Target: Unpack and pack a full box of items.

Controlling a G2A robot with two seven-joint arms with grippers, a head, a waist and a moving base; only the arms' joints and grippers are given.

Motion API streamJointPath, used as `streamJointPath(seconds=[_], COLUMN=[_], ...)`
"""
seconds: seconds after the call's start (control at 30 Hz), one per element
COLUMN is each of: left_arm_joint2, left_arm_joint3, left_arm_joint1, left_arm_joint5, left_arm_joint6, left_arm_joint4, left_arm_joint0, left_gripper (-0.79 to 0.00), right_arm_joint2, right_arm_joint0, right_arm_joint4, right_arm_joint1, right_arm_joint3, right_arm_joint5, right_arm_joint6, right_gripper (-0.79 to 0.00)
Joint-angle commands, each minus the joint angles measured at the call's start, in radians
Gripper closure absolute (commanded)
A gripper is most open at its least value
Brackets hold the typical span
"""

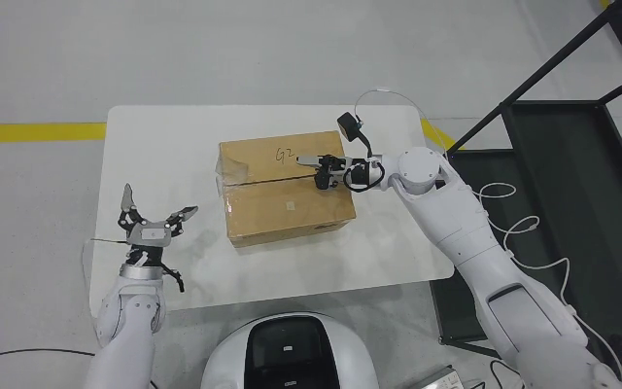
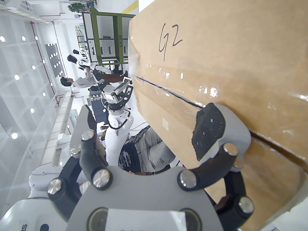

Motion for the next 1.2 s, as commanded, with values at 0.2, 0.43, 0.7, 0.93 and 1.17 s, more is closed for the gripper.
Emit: streamJointPath(seconds=[0.2, 0.43, 0.7, 0.93, 1.17], left_arm_joint2=[-0.134, -0.226, -0.27, -0.302, -0.305], left_arm_joint3=[-0.051, -0.024, 0.077, 0.125, 0.133], left_arm_joint1=[0.022, 0.052, 0.077, 0.095, 0.097], left_arm_joint5=[0.082, 0.234, 0.36, 0.371, 0.37], left_arm_joint6=[0.034, 0.008, -0.052, -0.132, -0.145], left_arm_joint4=[0.07, 0.205, 0.245, 0.279, 0.277], left_arm_joint0=[0.019, -0.033, -0.132, -0.162, -0.159], left_gripper=[-0.785, -0.785, -0.785, -0.785, -0.785], right_arm_joint2=[0.0, 0.0, 0.0, 0.0, 0.001], right_arm_joint0=[0.0, 0.0, 0.0, 0.0, -0.006], right_arm_joint4=[0.0, 0.0, 0.0, 0.0, 0.005], right_arm_joint1=[0.0, 0.0, 0.0, 0.0, -0.001], right_arm_joint3=[0.0, 0.0, 0.0, 0.0, -0.005], right_arm_joint5=[0.0, 0.0, 0.0, 0.0, 0.001], right_arm_joint6=[0.0, 0.0, 0.0, 0.0, -0.008], right_gripper=[-0.785, -0.785, -0.785, -0.785, -0.785])
